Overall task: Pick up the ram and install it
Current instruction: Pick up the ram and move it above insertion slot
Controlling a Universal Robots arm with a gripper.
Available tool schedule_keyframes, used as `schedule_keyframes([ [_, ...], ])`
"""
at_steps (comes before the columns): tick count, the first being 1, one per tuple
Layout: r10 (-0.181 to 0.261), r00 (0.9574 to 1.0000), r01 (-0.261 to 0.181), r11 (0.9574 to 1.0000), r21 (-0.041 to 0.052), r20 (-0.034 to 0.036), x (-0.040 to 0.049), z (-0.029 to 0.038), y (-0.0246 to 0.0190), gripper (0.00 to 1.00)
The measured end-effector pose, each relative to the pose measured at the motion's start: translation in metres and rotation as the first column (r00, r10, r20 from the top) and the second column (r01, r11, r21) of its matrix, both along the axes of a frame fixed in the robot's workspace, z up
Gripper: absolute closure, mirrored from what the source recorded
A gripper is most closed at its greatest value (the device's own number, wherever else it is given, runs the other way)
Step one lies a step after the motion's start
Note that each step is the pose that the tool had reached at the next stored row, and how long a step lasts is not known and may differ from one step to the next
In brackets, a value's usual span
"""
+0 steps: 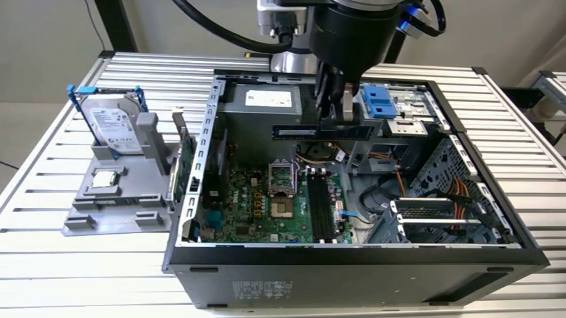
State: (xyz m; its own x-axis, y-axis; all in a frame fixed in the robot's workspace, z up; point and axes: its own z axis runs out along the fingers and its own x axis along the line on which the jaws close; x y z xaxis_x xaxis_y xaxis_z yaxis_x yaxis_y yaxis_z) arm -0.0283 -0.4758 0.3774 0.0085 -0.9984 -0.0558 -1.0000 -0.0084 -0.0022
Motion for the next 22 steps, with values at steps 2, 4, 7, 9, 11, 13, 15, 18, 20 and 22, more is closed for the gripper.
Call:
schedule_keyframes([
  [2,0.000,1.0000,0.000,1.0000,0.0001,0.0000,0.0018,0.0000,0.0000,1.00],
  [4,0.000,1.0000,0.000,1.0000,0.0001,0.0000,0.0036,0.0000,0.0000,1.00],
  [7,0.000,1.0000,0.000,1.0000,0.0001,0.0000,0.0063,0.0000,0.0000,1.00],
  [9,0.000,1.0000,0.000,1.0000,0.0001,0.0000,0.0079,0.0000,0.0000,1.00],
  [11,0.000,1.0000,0.000,1.0000,0.0001,0.0000,0.0096,0.0000,0.0000,1.00],
  [13,0.000,1.0000,0.000,1.0000,0.0001,0.0000,0.0112,0.0000,0.0000,1.00],
  [15,0.000,1.0000,0.000,1.0000,0.0001,0.0000,0.0127,0.0000,0.0000,1.00],
  [18,0.000,1.0000,0.000,1.0000,0.0000,0.0000,0.0149,0.0000,0.0000,1.00],
  [20,0.000,1.0000,0.000,1.0000,0.0000,0.0000,0.0164,0.0000,0.0000,1.00],
  [22,0.000,1.0000,0.000,1.0000,0.0000,0.0000,0.0178,0.0000,0.0000,1.00],
])
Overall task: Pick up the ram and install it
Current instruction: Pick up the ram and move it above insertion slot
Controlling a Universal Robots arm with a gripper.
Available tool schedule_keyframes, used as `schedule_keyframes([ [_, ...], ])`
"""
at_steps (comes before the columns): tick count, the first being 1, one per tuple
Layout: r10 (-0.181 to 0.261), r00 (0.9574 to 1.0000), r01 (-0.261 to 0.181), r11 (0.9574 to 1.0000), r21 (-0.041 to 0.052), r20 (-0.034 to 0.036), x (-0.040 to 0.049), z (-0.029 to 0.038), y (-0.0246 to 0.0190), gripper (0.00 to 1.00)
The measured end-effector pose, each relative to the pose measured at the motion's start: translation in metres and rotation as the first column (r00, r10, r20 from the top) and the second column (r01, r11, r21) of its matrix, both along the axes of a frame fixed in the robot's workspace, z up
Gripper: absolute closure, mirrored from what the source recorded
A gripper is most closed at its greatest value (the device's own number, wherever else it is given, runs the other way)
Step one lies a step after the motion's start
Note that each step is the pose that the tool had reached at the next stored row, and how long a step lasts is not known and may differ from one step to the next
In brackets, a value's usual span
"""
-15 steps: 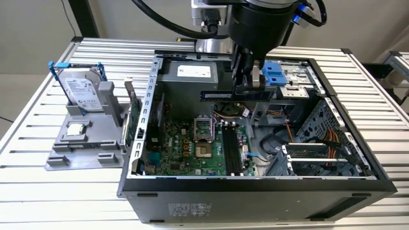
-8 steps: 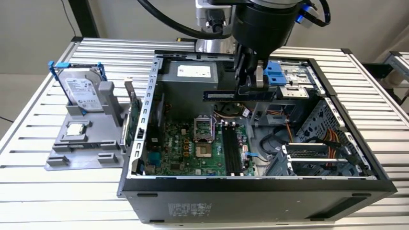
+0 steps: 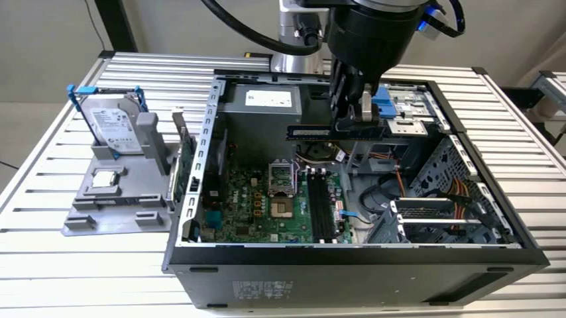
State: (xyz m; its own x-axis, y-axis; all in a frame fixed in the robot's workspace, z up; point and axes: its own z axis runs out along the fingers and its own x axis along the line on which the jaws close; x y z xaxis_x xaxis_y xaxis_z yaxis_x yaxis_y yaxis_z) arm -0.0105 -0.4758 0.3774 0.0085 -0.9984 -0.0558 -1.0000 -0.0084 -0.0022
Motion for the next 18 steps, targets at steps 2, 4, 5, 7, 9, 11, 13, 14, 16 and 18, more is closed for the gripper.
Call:
schedule_keyframes([
  [2,0.000,1.0000,0.000,1.0000,0.0000,0.0000,0.0013,0.0000,0.0000,1.00],
  [4,0.000,1.0000,0.000,1.0000,0.0000,0.0000,0.0026,0.0000,0.0000,1.00],
  [5,0.000,1.0000,0.000,1.0000,0.0000,0.0000,0.0031,0.0000,0.0000,1.00],
  [7,0.000,1.0000,0.000,1.0000,0.0001,0.0000,0.0043,0.0000,0.0000,1.00],
  [9,0.000,1.0000,0.000,1.0000,0.0001,0.0000,0.0056,0.0000,0.0000,1.00],
  [11,0.000,1.0000,0.000,1.0000,0.0001,0.0000,0.0068,0.0000,0.0000,1.00],
  [13,-0.008,1.0000,0.008,1.0000,0.0001,0.0000,0.0073,0.0000,0.0000,1.00],
  [14,-0.015,0.9999,0.015,0.9999,0.0000,0.0000,0.0076,0.0000,0.0001,1.00],
  [16,-0.030,0.9995,0.030,0.9995,0.0001,0.0000,0.0078,0.0000,0.0001,1.00],
  [18,-0.044,0.9990,0.044,0.9990,0.0001,0.0000,0.0085,0.0000,0.0001,1.00],
])
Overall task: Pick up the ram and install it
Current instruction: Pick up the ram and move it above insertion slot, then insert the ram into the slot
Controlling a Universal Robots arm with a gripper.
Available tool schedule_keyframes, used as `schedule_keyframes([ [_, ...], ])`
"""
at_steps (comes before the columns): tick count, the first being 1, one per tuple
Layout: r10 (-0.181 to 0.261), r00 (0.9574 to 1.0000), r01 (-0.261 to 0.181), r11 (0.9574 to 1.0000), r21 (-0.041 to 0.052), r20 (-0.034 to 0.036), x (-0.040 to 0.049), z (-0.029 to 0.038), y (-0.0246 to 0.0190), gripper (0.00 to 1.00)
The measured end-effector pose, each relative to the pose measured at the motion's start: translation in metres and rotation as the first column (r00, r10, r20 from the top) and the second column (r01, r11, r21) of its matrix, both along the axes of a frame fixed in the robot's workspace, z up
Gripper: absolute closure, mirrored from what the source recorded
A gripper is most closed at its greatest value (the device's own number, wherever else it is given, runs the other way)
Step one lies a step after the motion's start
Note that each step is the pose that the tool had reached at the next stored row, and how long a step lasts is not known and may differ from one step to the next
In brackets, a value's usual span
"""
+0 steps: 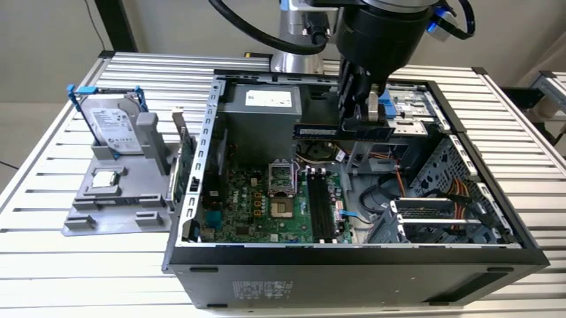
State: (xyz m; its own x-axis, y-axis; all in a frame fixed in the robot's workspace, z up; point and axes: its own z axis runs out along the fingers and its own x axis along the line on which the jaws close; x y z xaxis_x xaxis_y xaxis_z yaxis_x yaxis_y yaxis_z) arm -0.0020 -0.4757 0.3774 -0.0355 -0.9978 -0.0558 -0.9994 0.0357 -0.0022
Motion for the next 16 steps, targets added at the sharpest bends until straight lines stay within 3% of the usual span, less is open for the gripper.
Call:
schedule_keyframes([
  [16,-0.051,0.9987,0.051,0.9987,-0.0002,-0.0007,0.0019,0.0000,0.0000,1.00],
])
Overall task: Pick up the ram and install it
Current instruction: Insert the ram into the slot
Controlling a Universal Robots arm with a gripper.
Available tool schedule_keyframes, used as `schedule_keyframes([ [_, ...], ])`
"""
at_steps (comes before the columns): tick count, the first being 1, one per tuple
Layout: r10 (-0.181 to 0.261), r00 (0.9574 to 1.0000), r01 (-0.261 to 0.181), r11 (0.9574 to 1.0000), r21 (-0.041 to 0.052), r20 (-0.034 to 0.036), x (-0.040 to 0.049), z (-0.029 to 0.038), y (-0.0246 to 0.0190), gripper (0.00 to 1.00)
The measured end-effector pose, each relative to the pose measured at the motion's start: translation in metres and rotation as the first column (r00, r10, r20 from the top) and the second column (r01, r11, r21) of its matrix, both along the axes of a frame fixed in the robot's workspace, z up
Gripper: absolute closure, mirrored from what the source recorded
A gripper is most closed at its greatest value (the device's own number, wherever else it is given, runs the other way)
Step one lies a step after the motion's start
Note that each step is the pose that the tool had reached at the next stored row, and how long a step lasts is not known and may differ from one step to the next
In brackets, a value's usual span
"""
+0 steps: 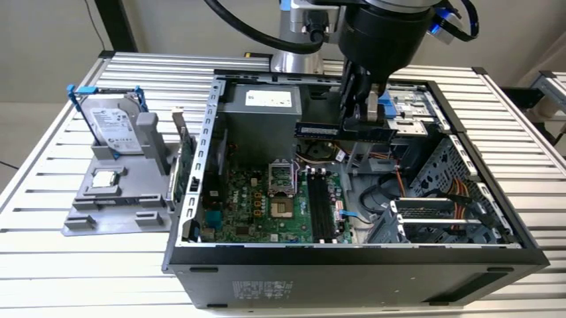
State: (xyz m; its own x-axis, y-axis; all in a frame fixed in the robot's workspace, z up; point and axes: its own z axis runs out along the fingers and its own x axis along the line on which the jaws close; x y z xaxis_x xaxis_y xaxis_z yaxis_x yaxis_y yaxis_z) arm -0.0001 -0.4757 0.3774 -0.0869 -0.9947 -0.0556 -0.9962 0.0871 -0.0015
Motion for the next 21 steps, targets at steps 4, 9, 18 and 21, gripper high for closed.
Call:
schedule_keyframes([
  [4,0.000,1.0000,0.000,1.0000,0.0000,0.0000,0.0000,0.0000,0.0000,1.00],
  [9,0.000,1.0000,0.000,1.0000,0.0000,0.0000,0.0000,0.0000,0.0000,1.00],
  [18,0.000,1.0000,0.000,1.0000,-0.0001,0.0000,0.0000,0.0000,0.0000,1.00],
  [21,0.000,1.0000,0.000,1.0000,0.0000,0.0000,0.0000,0.0000,0.0000,1.00],
])
